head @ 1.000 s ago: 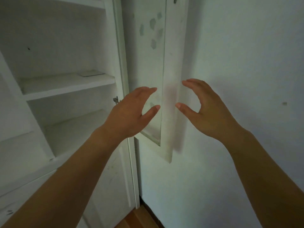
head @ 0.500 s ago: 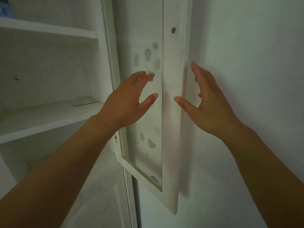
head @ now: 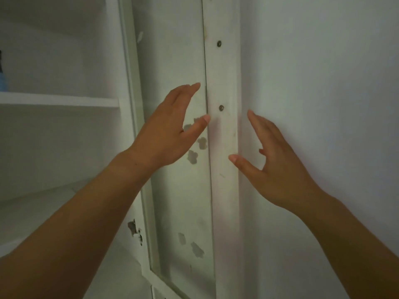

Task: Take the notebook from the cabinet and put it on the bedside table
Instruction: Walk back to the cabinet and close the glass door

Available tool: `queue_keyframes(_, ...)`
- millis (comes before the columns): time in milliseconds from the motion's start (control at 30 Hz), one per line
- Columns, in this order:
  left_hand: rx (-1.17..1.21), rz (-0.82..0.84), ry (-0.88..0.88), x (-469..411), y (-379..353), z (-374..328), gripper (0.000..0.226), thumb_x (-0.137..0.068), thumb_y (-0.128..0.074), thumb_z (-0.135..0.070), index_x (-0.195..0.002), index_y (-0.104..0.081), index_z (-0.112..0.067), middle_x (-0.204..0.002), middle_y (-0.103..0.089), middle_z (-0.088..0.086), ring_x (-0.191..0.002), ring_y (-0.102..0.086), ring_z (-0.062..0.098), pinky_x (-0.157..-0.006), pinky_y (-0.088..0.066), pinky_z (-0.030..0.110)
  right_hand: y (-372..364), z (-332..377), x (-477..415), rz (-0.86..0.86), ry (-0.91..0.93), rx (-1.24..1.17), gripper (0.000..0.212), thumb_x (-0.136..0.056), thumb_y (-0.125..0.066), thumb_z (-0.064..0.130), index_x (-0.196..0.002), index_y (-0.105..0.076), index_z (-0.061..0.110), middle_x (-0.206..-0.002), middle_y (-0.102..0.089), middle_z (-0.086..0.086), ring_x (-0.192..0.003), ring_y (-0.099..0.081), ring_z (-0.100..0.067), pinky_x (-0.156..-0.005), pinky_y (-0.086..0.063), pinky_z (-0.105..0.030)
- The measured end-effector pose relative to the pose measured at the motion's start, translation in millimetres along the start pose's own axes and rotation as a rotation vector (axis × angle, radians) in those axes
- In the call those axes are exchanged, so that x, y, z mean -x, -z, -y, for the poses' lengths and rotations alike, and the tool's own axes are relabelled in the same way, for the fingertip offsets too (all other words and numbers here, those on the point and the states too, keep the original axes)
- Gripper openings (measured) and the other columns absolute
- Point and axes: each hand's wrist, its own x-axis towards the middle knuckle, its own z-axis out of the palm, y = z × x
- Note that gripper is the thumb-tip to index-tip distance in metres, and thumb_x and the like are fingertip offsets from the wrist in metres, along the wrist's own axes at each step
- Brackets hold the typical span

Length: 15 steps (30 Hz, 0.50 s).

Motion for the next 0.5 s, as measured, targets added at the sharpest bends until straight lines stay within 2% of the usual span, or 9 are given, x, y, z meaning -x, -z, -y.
queue_keyframes(100, 0.003, -0.051, -0.004, -18, 1, -7, 0.067, -0.088, -0.036, -0.054, -0.145, -0.012, -0.029, -0.156, -0.011, -0.005, -0.141, -0.015, 0.015, -0.107, -0.015, 0.029, 2, -1, -3, -0.003, 0.019, 0.009, 0.075, -0.082, -0.046, 0.054, -0.143, -0.003, 0.039, -0.153, -0.007, 0.019, -0.138, -0.014, -0.005, -0.11, -0.031, -0.042)
queue_keyframes(267, 0.03, -0.067, -0.014, -42, -2, -17, 0.066, -0.089, -0.038, -0.054, -0.145, -0.01, -0.03, -0.156, -0.005, -0.006, -0.141, -0.014, 0.015, -0.099, -0.013, 0.023, -1, -4, -7, 0.005, 0.046, -0.019, 0.073, -0.083, -0.045, 0.053, -0.142, -0.003, 0.042, -0.152, -0.008, 0.021, -0.137, -0.015, -0.002, -0.109, -0.032, -0.04)
queue_keyframes(400, 0.06, -0.142, -0.023, -50, -7, -29, 0.068, -0.089, -0.042, -0.052, -0.145, -0.01, -0.028, -0.155, -0.01, -0.003, -0.14, -0.018, 0.017, -0.106, -0.019, 0.029, -5, -7, -13, 0.008, 0.068, -0.091, 0.072, -0.084, -0.047, 0.052, -0.142, -0.006, 0.041, -0.15, -0.016, 0.018, -0.135, -0.024, -0.005, -0.105, -0.037, -0.041)
queue_keyframes(500, 0.027, -0.178, 0.007, -52, -14, -37, 0.072, -0.088, -0.041, -0.055, -0.146, -0.006, -0.029, -0.156, -0.007, -0.003, -0.142, -0.014, 0.018, -0.108, -0.019, 0.033, -8, -11, -15, 0.003, 0.09, -0.126, 0.072, -0.084, -0.047, 0.053, -0.143, -0.007, 0.04, -0.149, -0.021, 0.017, -0.134, -0.028, -0.006, -0.103, -0.039, -0.042)
